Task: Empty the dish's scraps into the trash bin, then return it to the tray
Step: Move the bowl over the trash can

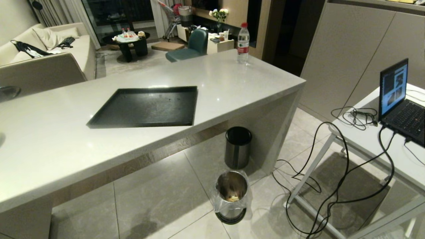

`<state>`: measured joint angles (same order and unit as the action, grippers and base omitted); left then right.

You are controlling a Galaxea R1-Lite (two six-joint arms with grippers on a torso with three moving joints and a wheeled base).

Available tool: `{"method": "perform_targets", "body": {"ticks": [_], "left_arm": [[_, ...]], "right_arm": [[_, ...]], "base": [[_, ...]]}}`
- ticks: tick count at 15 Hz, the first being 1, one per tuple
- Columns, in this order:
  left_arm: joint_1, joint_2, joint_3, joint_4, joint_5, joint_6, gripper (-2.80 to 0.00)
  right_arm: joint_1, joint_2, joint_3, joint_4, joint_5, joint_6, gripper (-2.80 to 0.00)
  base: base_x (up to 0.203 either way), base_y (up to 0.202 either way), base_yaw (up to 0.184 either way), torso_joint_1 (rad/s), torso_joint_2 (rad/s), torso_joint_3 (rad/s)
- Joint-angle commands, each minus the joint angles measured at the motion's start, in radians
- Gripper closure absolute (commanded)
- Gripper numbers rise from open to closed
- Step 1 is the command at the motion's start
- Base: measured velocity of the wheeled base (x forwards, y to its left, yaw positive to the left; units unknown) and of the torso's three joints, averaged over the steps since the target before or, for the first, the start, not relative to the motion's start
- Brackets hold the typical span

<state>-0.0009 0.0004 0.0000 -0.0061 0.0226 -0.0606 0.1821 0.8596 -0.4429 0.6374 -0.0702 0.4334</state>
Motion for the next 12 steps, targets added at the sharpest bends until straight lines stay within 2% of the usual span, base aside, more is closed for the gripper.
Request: {"method": "perform_targets", "body": {"ticks": [1,12], "left_arm": [[0.0,0.001,0.0,0.0,0.0,-0.001,0.0],[0.001,0.001,0.0,0.0,0.0,-0.001,0.0]], "right_arm": [[0.0,-0.002,-0.008,0.002,-0.002,0.005,0.0],[-0.018,0.004,-0.022,-0.001,-0.002,0.011,0.0]], "base": [[0.0,0.0,0.0,-0.177,0.53,0.358],[0.0,0.0,0.0,-0.124,0.51,0.374]]}}
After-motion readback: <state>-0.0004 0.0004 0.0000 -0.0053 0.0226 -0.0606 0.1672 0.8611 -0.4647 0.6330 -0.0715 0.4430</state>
